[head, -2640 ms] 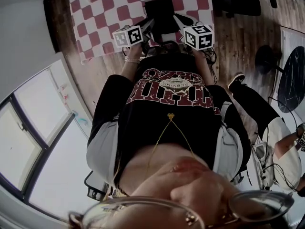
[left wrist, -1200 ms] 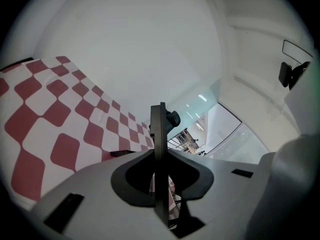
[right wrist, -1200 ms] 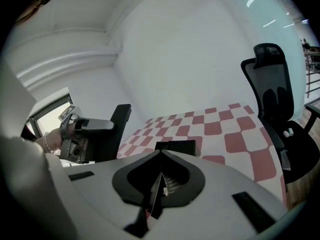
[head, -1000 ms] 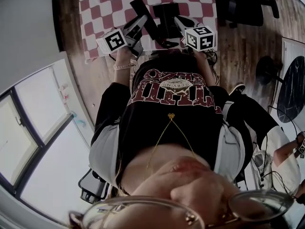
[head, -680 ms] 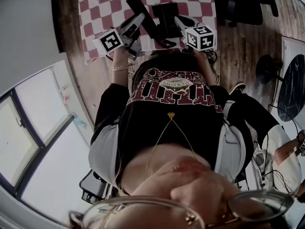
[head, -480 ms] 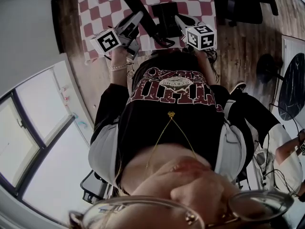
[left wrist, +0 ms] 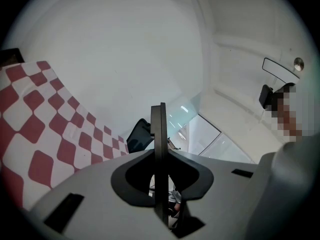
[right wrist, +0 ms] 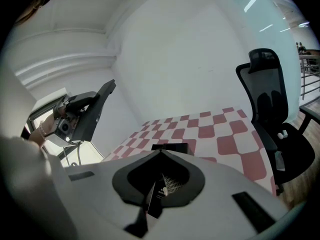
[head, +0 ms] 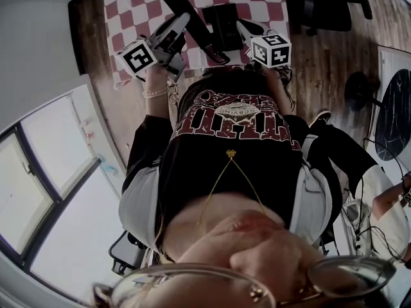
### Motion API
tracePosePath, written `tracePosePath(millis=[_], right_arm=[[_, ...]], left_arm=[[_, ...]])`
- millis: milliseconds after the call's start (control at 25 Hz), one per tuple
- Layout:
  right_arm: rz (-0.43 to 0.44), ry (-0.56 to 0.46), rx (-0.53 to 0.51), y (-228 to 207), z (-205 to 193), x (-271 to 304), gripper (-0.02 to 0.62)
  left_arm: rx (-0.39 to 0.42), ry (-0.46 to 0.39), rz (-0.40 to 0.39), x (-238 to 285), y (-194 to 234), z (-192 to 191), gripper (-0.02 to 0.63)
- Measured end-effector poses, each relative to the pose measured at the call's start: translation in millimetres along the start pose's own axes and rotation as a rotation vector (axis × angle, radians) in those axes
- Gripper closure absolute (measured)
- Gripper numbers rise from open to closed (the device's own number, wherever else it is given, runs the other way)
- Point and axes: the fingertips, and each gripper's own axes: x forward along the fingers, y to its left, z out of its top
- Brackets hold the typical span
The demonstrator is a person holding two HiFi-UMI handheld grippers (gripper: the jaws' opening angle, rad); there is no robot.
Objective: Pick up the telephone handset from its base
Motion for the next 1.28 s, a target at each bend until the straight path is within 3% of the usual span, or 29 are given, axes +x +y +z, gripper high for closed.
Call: tracePosePath(millis=[1280], right_arm=[[0.010, 0.013, -0.003, 0.5, -3.7, -3.9, 0.577]], left_arm=[[-0.003, 0.028, -0.054, 9.9, -15.8, -7.8, 0.525]])
